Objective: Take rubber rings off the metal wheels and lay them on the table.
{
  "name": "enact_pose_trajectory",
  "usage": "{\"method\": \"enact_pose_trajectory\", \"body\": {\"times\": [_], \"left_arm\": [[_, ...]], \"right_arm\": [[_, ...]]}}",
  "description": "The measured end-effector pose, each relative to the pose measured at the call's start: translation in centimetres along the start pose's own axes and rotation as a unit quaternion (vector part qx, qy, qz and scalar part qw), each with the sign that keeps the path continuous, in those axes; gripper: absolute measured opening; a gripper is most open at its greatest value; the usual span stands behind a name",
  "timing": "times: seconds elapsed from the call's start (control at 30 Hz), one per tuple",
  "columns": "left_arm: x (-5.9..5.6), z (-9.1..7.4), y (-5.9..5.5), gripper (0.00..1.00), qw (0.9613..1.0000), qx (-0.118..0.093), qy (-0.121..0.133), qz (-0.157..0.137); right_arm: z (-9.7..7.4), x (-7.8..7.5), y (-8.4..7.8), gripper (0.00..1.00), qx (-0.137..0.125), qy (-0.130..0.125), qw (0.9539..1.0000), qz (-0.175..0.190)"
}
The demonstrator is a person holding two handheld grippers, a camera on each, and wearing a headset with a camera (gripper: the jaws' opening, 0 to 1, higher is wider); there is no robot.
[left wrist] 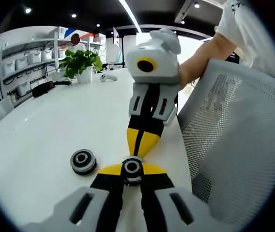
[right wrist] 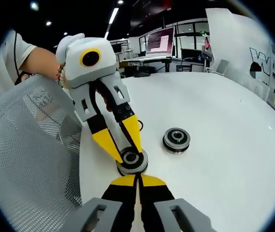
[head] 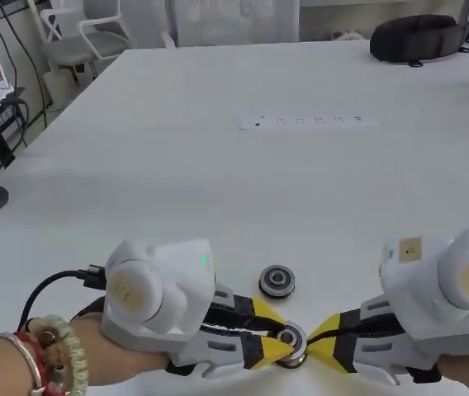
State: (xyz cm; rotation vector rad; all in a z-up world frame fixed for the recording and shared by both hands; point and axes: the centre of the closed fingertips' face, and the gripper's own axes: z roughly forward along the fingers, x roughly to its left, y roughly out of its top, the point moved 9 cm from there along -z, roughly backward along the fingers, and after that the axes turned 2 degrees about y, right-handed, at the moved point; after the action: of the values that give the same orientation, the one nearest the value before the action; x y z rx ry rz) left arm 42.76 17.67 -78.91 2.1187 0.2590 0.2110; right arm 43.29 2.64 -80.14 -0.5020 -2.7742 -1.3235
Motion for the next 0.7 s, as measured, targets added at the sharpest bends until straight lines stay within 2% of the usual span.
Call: {"method": "enact_pose_trajectory", "body": {"times": [0.13,0.2,0.3,0.37,0.43,0.47,0.57,0.6,0.7], "left_arm": [[0.1,0.0,-0.1,0.07,1.0,-0.001,0.0,0.0],[0.1,0.0,-0.1,0.07,1.0,-0.002,-0.001,-0.001],[0.1,0.0,-0.1,0.07,1.0,-0.002,0.0,0.0],[0.1,0.0,-0.1,0.07,1.0,-0.002,0.0,0.0],[0.1,0.0,-0.1,0.07,1.0,-0.003,-0.001,0.0],[0.1,0.0,-0.1,0.07,1.0,-0.003,-0.001,0.0],[0.1,0.0,-0.1,0.07,1.0,-0.005,-0.001,0.0],[0.1,0.0,-0.2,0.07,1.0,-0.005,-0.001,0.0],[0.1,0.0,-0.2,0.07,1.0,-0.008,-0.001,0.0]], "right_arm": [[0.0,-0.2,-0.3,0.0,-0.016,0.011,0.9979,0.062],[-0.1,-0.4,-0.6,0.0,-0.034,0.02,0.9942,0.1],[-0.2,-0.7,-1.0,0.0,-0.053,0.034,0.9843,0.165],[-0.3,-0.7,-1.2,0.0,-0.064,0.04,0.9786,0.192],[-0.3,-0.8,-1.3,0.0,-0.071,0.043,0.9759,0.202],[-0.3,-0.8,-1.4,0.0,-0.077,0.046,0.9719,0.218],[-0.5,-1.0,-1.5,0.0,-0.085,0.053,0.966,0.238],[-0.6,-0.9,-1.5,0.0,-0.094,0.057,0.9625,0.248],[-0.9,-1.1,-1.3,0.0,-0.133,0.075,0.9415,0.3]]}}
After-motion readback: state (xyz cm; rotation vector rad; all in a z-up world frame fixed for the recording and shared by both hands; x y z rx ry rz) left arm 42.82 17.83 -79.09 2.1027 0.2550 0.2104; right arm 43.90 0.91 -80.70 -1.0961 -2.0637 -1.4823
